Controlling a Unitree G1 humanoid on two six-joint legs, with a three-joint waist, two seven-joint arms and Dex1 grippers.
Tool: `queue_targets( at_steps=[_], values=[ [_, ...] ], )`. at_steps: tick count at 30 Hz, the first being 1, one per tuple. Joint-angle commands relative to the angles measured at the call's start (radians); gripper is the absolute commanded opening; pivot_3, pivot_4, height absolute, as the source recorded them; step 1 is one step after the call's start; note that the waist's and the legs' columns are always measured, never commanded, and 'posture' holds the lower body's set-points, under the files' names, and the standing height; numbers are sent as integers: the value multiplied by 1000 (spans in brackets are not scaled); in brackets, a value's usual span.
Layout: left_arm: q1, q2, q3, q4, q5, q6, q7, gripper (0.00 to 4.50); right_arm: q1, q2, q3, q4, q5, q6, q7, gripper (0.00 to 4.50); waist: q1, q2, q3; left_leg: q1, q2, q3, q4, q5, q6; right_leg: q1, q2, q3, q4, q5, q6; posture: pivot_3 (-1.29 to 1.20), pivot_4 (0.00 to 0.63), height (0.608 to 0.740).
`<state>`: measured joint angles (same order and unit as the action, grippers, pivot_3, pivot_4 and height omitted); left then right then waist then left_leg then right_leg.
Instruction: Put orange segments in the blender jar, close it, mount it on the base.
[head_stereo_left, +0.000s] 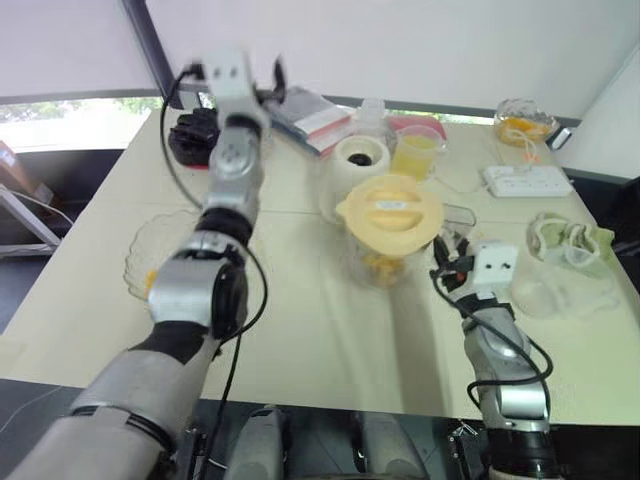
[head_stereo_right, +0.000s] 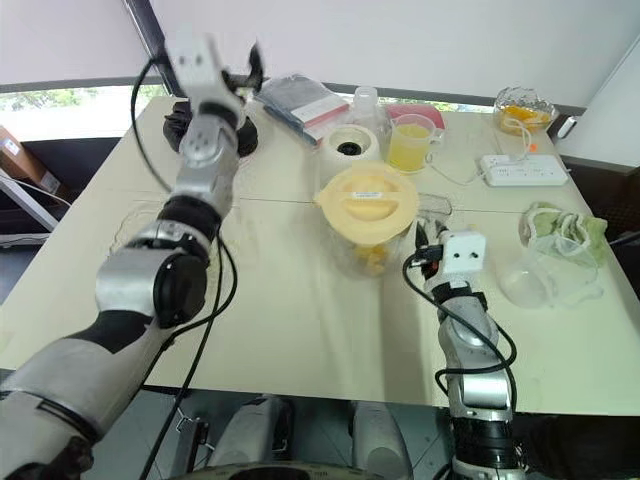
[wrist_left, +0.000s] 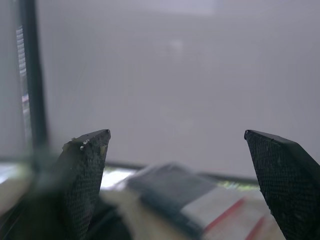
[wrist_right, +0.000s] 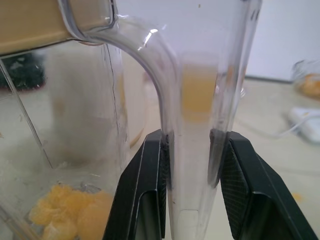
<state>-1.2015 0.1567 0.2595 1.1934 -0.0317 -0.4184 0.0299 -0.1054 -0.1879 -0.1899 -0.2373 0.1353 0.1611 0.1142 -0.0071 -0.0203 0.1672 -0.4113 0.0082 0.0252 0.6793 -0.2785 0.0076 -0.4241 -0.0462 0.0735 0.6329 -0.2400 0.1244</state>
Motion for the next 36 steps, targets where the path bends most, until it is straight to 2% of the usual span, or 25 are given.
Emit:
queue_targets(
  at_steps=[1, 5, 9, 12, 13, 17, 21, 26, 30, 36],
  values=[
    [76, -6, -29, -141, -17, 4, -64, 4481, -71, -22, -71, -129, 75, 28, -15, 890, 4, 0, 0, -1, -1, 0, 0, 0, 0, 0, -1, 0, -1, 0, 0, 0, 150, 740],
    [265, -36, -88, -397, -91, 60, -302, 4481, -122, -41, -102, -188, 127, 111, -26, 890, 11, 0, 0, -3, -1, 1, 0, 0, 0, 0, -2, 0, -3, 0, 1, 0, 150, 740],
    [475, -23, -167, -718, -186, 276, -494, 4481, -197, -90, -134, -243, 168, 213, -34, 890, 3, 1, 0, -2, 0, 1, 0, 0, 0, -1, -2, 0, -2, 0, 0, 0, 150, 740],
    [580, 32, -208, -888, -209, 418, -567, 4481, -255, -126, -161, -267, 207, 283, -41, 890, -8, 2, 0, -2, 2, 0, 0, 0, 0, -1, -1, 0, -1, 1, -1, 0, 150, 740],
    [620, 79, -224, -931, -196, 438, -608, 4481, -291, -142, -161, -269, 223, 311, -40, 890, -10, 2, 0, -1, 2, 0, 0, 0, 0, -1, -1, 0, 0, 1, -1, 0, 150, 740],
    [687, 180, -210, -1050, -244, 598, -654, 4481, -459, -197, -164, -212, 265, 392, -33, 890, -33, 6, 3, 2, 5, 1, 0, 1, -1, -1, 1, 0, 1, 3, -4, 0, 150, 740],
    [755, 212, -197, -1198, -352, 751, -700, 4481, -612, -225, -169, -98, 281, 405, -21, 890, -37, 6, 3, 2, 6, 1, 0, 1, -1, -1, 2, 0, 2, 3, -4, 0, 150, 740],
    [875, 234, -193, -1403, -463, 892, -721, 4481, -784, -242, -128, 197, 242, 298, 53, 890, -38, 6, 3, 1, 6, 2, 0, 1, -1, -1, 0, 0, 0, 3, -4, 0, 150, 740],
    [922, 247, -207, -1490, -487, 953, -709, 4481, -868, -230, -97, 405, 207, 200, 101, 890, -37, 6, 3, 1, 6, 2, 0, 1, -1, -1, 0, 0, -1, 3, -4, 0, 150, 740],
    [976, 235, -235, -1555, -456, 941, -675, 4481, -1035, -201, -76, 752, 173, 50, 145, 890, -41, 8, 5, 1, 6, 3, -1, 1, -1, -1, 0, 1, -1, 3, -4, 0, 150, 740]
  ],
)
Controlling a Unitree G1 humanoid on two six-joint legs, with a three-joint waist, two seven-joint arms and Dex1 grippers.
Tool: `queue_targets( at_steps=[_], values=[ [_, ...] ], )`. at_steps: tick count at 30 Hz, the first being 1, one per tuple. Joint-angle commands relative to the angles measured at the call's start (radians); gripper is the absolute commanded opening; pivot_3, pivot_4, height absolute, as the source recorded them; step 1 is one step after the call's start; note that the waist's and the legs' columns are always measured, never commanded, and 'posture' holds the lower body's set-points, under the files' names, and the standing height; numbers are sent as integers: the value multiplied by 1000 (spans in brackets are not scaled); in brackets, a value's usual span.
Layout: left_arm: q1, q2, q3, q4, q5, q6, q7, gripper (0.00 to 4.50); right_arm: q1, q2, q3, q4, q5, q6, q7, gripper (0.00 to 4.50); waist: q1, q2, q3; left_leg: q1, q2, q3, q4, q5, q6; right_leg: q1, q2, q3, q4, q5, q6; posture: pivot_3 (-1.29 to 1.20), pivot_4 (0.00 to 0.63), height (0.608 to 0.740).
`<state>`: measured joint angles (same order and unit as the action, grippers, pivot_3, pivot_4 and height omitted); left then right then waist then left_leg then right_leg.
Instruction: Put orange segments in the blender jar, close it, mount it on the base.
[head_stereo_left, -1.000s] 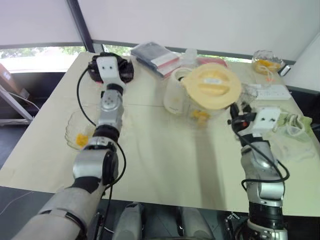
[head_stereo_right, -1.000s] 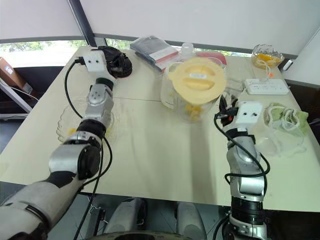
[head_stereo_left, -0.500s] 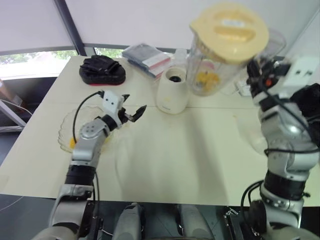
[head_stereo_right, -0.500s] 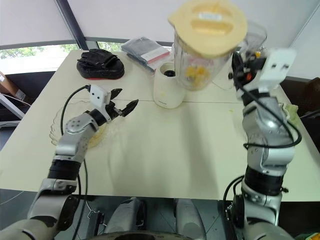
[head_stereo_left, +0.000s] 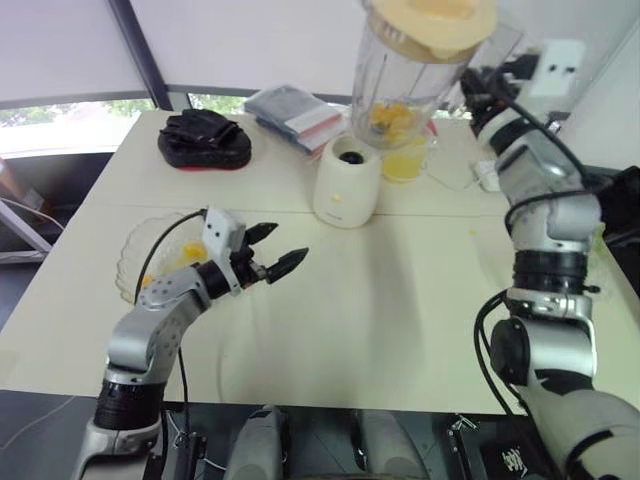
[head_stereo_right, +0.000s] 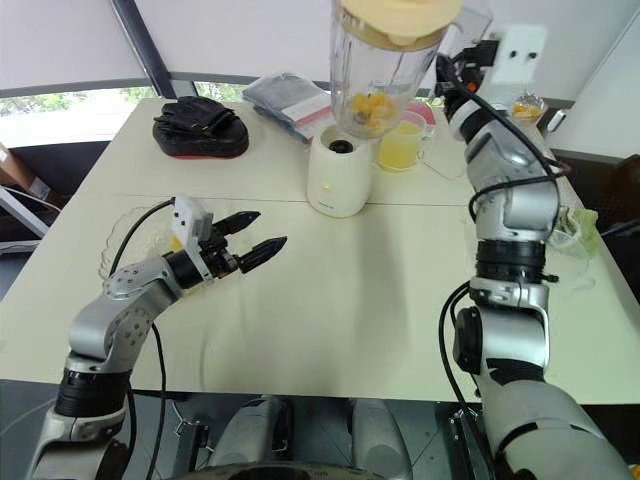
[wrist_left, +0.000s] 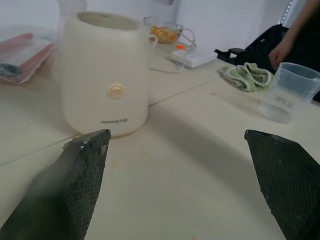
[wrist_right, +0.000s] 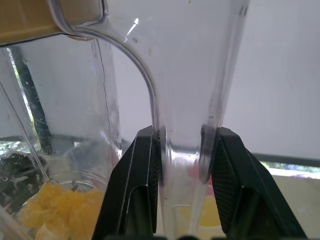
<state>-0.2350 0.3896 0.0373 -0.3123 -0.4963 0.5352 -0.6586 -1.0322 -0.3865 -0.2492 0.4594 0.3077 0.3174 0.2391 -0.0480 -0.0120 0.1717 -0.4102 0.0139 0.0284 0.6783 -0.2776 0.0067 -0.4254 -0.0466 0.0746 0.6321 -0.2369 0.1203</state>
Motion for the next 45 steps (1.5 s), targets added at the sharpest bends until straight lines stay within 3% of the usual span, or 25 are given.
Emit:
queue_targets(
  at_steps=[1, 7, 16, 45],
  values=[
    [18, 4, -19, -58, 16, -16, 18, 4481, -138, 1, -16, 117, -6, -130, 23, 890, 0, 0, 0, 0, 0, 0, -1, 0, 0, 0, 0, 0, 0, 0, 0, 0, 150, 740],
    [60, 20, -15, -111, 2, -4, 29, 4481, -271, 18, -6, 399, -43, -233, 39, 890, 1, 0, 0, 0, 0, 0, -5, 0, 0, -2, 0, 0, -1, 0, 0, 0, 150, 740],
    [87, 61, 3, -141, -3, -4, 34, 4481, -341, 41, 19, 606, -100, -313, 53, 890, 1, 1, 1, 0, -1, 0, -13, 3, -6, -4, -2, 0, -3, 0, 0, 0, 150, 740],
    [30, 56, -37, -105, 29, -14, 26, 4481, -309, -5, 43, 564, -156, -268, 46, 890, 4, 1, 1, 0, -1, 0, -13, 7, -12, -4, -2, 0, -3, 0, -1, 0, 150, 740]
  ],
)
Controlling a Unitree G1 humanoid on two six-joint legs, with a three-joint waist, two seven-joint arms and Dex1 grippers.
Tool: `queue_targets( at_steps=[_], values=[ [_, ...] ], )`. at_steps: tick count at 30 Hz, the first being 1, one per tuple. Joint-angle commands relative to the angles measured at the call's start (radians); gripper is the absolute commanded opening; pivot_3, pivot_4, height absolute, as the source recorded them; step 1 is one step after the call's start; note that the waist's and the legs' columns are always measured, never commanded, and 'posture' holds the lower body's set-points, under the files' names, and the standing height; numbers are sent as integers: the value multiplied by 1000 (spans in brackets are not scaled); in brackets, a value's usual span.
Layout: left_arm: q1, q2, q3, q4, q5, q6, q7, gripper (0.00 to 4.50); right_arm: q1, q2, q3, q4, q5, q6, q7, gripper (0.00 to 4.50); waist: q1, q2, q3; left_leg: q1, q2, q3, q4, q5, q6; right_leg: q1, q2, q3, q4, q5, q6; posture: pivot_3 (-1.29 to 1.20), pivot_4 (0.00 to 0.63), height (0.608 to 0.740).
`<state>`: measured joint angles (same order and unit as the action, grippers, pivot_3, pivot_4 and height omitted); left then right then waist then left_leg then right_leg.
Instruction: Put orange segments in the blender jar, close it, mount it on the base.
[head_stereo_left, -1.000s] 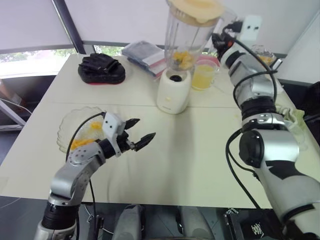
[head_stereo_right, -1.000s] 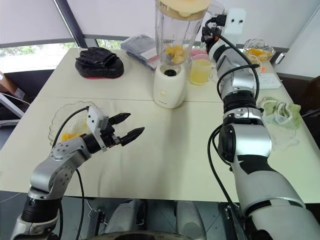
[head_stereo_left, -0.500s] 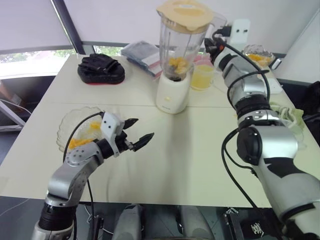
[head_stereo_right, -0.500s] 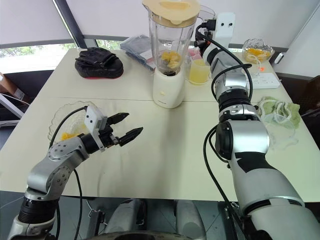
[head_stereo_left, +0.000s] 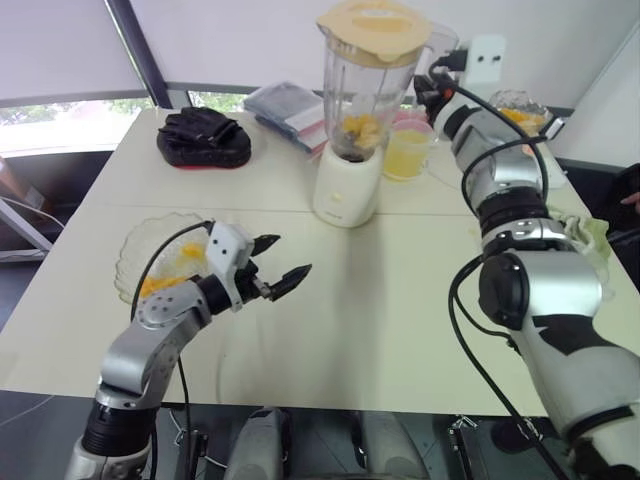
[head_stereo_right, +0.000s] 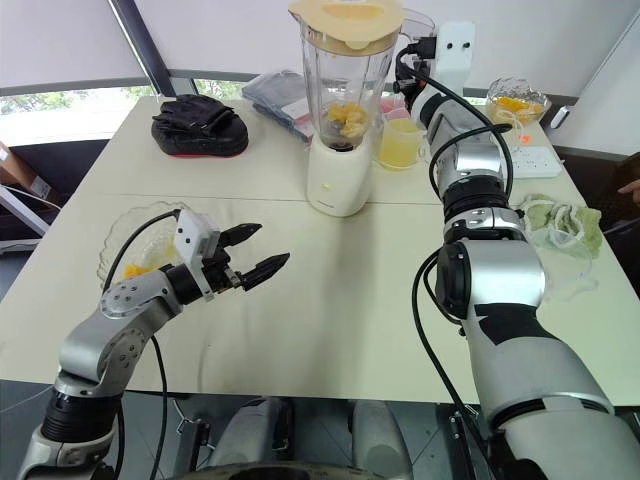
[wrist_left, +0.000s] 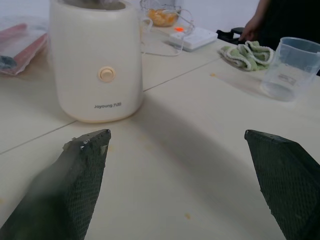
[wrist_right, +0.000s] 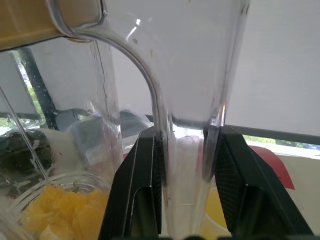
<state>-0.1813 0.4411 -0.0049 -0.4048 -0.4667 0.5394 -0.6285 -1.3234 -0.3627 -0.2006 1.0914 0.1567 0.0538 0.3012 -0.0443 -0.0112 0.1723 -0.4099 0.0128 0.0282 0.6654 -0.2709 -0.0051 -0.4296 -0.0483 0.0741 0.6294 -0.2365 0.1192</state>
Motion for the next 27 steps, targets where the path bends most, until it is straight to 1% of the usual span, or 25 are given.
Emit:
queue_targets(
  at_steps=[1, 19, 27],
  values=[
    [-28, 5, 5, -8, 0, -20, -6, 4481, -16, -29, -5, -73, -5, -2, -17, 890, 0, 0, 0, 0, 0, 0, 0, 0, 0, 0, 0, 0, 0, 0, 0, 0, 150, 740],
    [-74, 2, -11, 38, 11, -36, -24, 4481, 93, -19, -11, -285, 13, 105, -36, 890, 1, 0, 0, 0, 0, 0, 0, 0, 0, 0, 0, 0, 0, 0, 0, 0, 150, 740],
    [-78, 0, -15, 44, 13, -41, -24, 4481, 111, -6, -5, -304, 17, 127, -44, 890, 1, 0, 0, 0, 0, -1, 0, 0, 0, 0, 0, 0, 0, 0, 0, 0, 150, 740]
  ],
)
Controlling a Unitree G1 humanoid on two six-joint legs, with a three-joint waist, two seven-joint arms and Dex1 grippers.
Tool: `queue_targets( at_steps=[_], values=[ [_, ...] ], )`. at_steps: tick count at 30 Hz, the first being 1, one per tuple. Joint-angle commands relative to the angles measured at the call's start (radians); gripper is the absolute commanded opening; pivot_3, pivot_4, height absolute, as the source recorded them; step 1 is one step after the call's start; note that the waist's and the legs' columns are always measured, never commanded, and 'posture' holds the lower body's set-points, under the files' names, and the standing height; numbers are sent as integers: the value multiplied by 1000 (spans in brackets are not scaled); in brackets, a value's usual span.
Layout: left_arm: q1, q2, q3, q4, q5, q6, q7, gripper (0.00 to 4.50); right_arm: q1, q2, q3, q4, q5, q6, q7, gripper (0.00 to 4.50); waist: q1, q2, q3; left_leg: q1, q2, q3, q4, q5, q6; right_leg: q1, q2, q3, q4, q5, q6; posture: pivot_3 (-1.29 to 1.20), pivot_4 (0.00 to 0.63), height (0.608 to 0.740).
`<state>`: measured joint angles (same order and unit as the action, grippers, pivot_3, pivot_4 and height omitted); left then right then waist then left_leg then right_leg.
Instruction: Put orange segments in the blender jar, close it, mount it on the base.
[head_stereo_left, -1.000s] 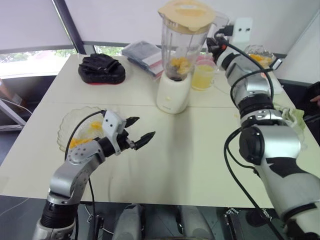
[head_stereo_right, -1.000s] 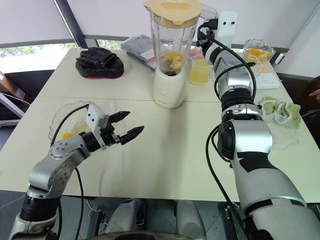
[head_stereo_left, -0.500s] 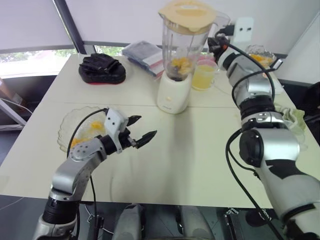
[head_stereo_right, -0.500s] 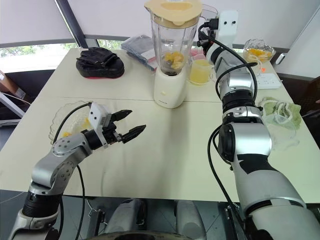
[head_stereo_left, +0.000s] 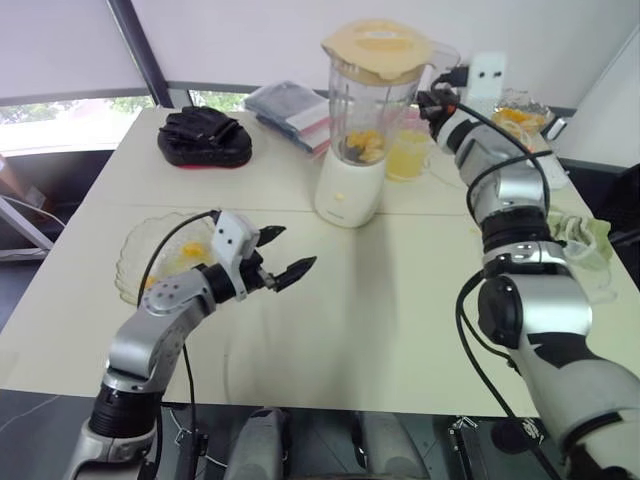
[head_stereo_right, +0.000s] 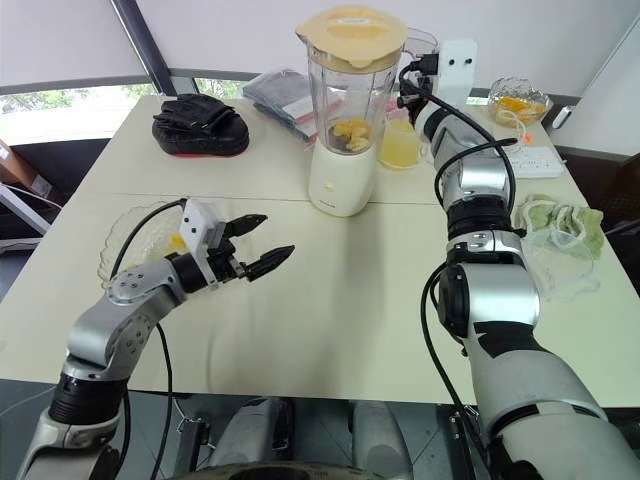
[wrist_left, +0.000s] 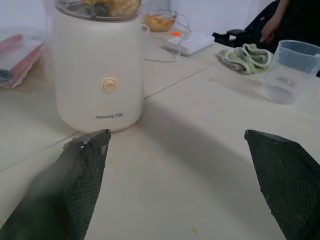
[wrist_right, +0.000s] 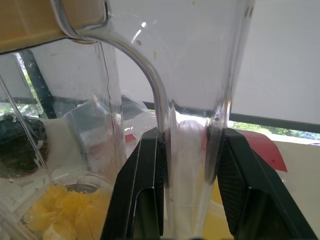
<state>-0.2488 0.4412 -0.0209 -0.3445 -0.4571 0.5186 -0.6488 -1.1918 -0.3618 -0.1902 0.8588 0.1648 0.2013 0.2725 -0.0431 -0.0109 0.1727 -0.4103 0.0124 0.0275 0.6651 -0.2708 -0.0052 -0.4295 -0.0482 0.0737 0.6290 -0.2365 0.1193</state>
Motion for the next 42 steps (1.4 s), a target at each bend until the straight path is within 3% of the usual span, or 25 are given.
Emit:
queue_targets(
  at_steps=[1, 34, 40, 42],
  values=[
    [-10, 0, 1, -16, 4, -20, -3, 4481, -21, -5, -15, -66, 9, -21, -16, 890, 0, 0, 0, 0, 0, 0, 0, 0, 0, 0, 0, 0, 0, 0, 0, 0, 150, 740],
    [-6, -9, -9, -17, 13, -22, -9, 4481, 44, 21, -14, -168, 26, 48, -22, 890, -2, 0, 0, 0, 0, 0, 0, 0, 0, 0, 0, 0, 0, 0, 0, 0, 150, 740],
    [-8, -14, -10, -14, 13, -22, -7, 4500, 44, 23, -18, -171, 36, 47, -16, 3855, -3, 0, 0, 0, 0, 0, 0, 0, 0, 0, 0, 0, 0, 0, 0, 0, 150, 740],
    [-7, -15, -11, -15, 14, -23, -7, 4500, 45, 25, -20, -173, 39, 45, -15, 3855, -3, 0, 0, 0, 0, 0, 0, 0, 0, 0, 1, 0, 0, 0, 0, 0, 150, 740]
  ],
)
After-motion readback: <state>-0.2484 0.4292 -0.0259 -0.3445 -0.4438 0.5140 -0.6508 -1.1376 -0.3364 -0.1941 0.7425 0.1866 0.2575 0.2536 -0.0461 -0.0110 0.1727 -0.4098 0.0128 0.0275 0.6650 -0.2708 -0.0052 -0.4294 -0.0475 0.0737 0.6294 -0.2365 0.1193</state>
